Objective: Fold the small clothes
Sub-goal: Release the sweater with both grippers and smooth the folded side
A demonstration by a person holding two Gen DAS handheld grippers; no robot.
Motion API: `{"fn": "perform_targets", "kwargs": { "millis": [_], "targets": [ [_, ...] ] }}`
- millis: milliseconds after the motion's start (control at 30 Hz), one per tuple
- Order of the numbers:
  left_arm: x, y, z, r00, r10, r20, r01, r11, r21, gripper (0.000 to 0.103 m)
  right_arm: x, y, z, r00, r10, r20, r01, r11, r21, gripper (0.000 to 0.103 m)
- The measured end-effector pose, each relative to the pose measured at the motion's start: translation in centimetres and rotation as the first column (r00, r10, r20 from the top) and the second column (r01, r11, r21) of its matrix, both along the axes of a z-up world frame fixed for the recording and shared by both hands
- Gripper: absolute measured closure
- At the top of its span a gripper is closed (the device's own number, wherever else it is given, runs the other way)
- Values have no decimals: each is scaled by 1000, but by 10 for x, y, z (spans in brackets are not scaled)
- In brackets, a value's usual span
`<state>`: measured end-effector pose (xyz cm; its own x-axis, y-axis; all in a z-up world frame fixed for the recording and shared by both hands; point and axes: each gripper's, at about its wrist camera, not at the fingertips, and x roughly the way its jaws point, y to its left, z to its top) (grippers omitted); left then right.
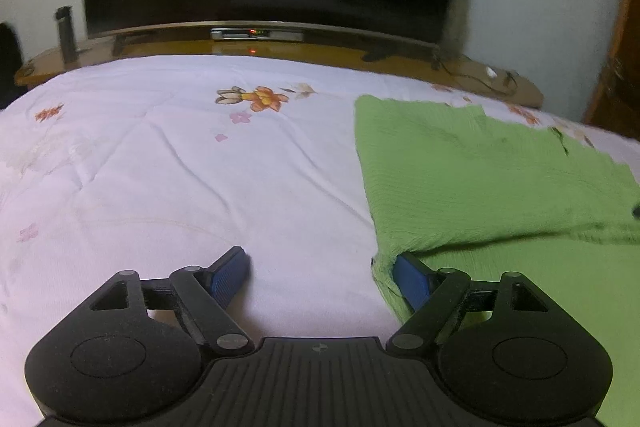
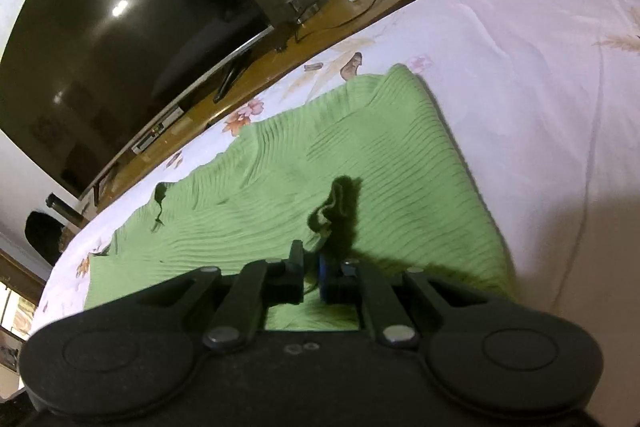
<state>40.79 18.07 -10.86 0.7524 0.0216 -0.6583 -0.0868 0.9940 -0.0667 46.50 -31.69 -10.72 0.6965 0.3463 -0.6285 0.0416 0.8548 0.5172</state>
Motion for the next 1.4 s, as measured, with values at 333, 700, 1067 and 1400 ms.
{"fn": "perform_targets", "kwargs": {
  "millis": [333,700,1067,1400],
  "targets": [
    [-3,-1,37,971,-156,183,194,958,-213,26,-8,-7,42,992,45,119,-31,993,-113,86],
    [76,-40,17,966,-241,96,254,953,-164,25,21,30,28,979,196,56,-171,939,-297,83],
    [143,-48,-1,969,-241,51,245,966,-78,25,64,53,9,967,250,50,-222,922,-316,89],
    [74,-80,12,962,-262,80,257,964,73,25,6,38,38,939,321,125,-252,887,-388,80]
  ]
}}
